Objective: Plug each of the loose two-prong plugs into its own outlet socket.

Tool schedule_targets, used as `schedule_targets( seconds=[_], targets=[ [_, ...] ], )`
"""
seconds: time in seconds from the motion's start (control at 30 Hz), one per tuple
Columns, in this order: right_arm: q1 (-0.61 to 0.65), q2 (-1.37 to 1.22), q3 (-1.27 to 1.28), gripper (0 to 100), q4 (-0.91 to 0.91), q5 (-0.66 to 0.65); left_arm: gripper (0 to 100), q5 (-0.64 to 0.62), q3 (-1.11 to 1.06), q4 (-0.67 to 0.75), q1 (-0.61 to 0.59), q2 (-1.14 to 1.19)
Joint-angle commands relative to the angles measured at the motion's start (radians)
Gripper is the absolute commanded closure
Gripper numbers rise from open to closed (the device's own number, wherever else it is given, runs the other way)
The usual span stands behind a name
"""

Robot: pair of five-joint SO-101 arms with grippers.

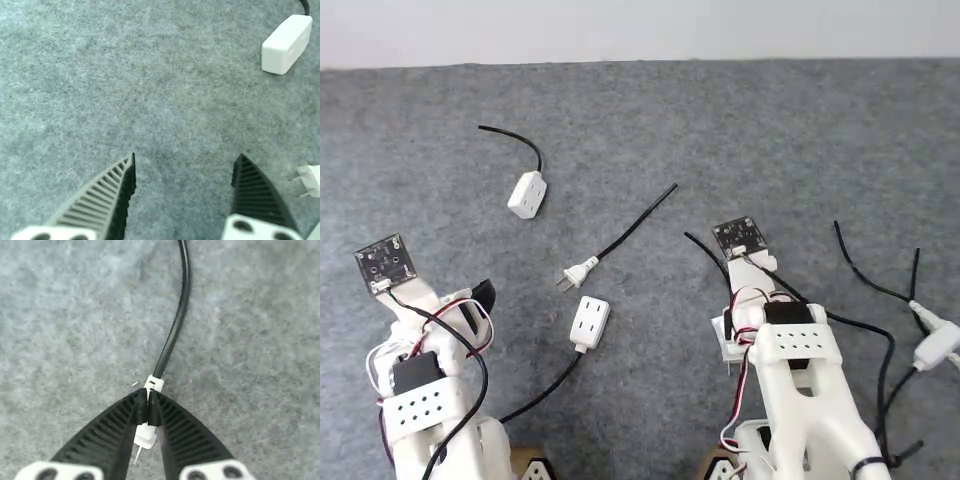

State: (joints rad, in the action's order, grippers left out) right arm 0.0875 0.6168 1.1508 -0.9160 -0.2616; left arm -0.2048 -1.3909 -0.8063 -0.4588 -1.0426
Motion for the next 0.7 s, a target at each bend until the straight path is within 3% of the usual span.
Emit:
schedule_targets(
  seconds=[0.0,0.67],
  targets=[
    [-0.010,0.018,-0.057,98.3,0.013,0.000,71,0.003,0.010,0.025,-0.005,-0.011],
    [-0.012,-0.137,-0.080,98.3,0.047,0.014,71,0.003,0.010,0.025,-0.005,-0.011]
  ],
)
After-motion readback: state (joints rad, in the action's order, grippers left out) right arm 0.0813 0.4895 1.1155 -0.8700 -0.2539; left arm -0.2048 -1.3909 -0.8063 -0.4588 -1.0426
